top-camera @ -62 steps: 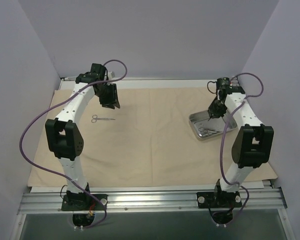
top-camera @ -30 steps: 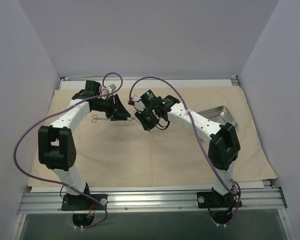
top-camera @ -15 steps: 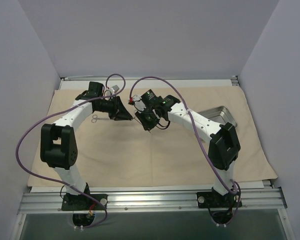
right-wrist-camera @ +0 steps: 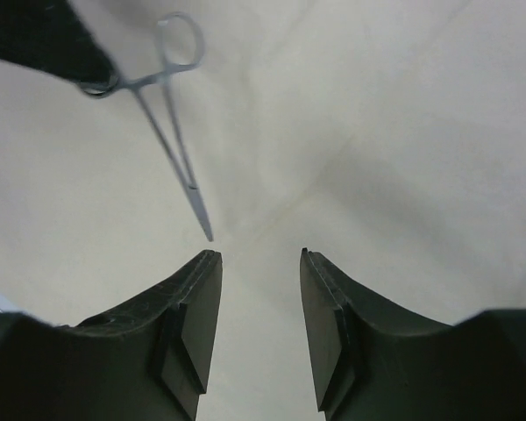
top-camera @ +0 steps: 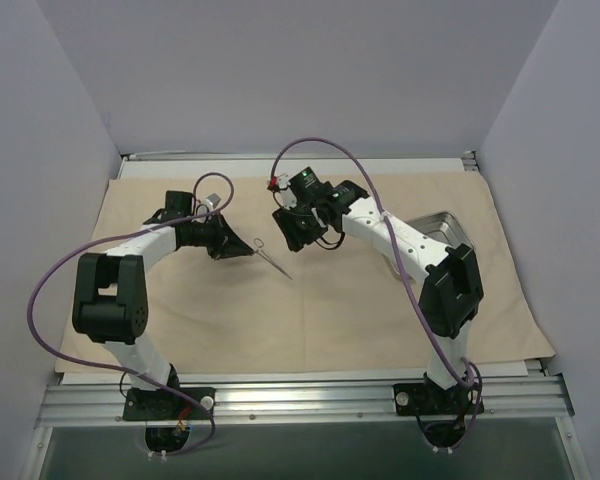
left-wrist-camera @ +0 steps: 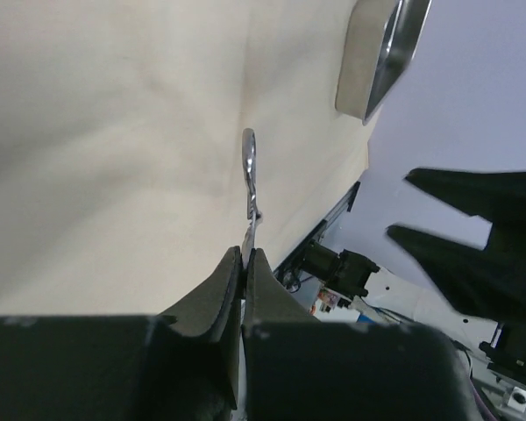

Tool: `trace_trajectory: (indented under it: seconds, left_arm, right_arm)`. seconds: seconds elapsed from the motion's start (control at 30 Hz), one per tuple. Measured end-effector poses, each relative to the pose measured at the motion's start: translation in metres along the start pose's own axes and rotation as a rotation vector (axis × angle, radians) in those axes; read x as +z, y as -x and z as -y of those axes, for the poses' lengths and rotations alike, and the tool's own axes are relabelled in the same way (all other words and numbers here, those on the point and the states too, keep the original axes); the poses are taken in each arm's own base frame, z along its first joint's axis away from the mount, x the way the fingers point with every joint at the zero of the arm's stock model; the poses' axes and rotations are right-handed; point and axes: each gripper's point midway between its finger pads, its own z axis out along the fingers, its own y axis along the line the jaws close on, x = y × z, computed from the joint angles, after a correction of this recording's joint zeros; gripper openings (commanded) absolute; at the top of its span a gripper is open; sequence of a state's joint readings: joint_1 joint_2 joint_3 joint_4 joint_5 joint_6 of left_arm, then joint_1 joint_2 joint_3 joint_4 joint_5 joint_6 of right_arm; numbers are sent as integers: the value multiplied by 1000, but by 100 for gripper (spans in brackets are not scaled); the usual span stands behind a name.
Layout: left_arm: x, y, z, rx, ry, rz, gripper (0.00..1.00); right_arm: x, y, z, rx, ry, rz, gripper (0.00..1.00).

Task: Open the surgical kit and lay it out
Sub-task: Place the medical item in the surgical kit.

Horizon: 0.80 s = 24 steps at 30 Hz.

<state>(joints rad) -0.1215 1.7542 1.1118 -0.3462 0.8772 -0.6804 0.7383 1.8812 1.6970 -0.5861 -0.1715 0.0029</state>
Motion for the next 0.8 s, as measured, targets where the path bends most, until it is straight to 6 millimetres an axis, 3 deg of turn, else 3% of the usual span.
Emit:
trace_trajectory:
  seconds: [0.13,0.27,0.33,0.5,0.8]
  left_arm:
    - [-25,11,-24,-46,0,115,2]
    - [-67,30,-42,-76,-16,282,2]
    - [-86,40,-49,-79,-23,356,2]
    - [-119,60,-74,-107,-22,495,2]
    - [-135,80,-103,-175,-29,603,2]
  right_arm:
    - [-8,12,40,153,-60,45,41]
    - [-15,7,95,301,-155,55,41]
    - [-19,3,111,344,-192,49,41]
    - [-20,-6,107,365,-196,34,41]
    - [-22,-15,103,373,-191,12,41]
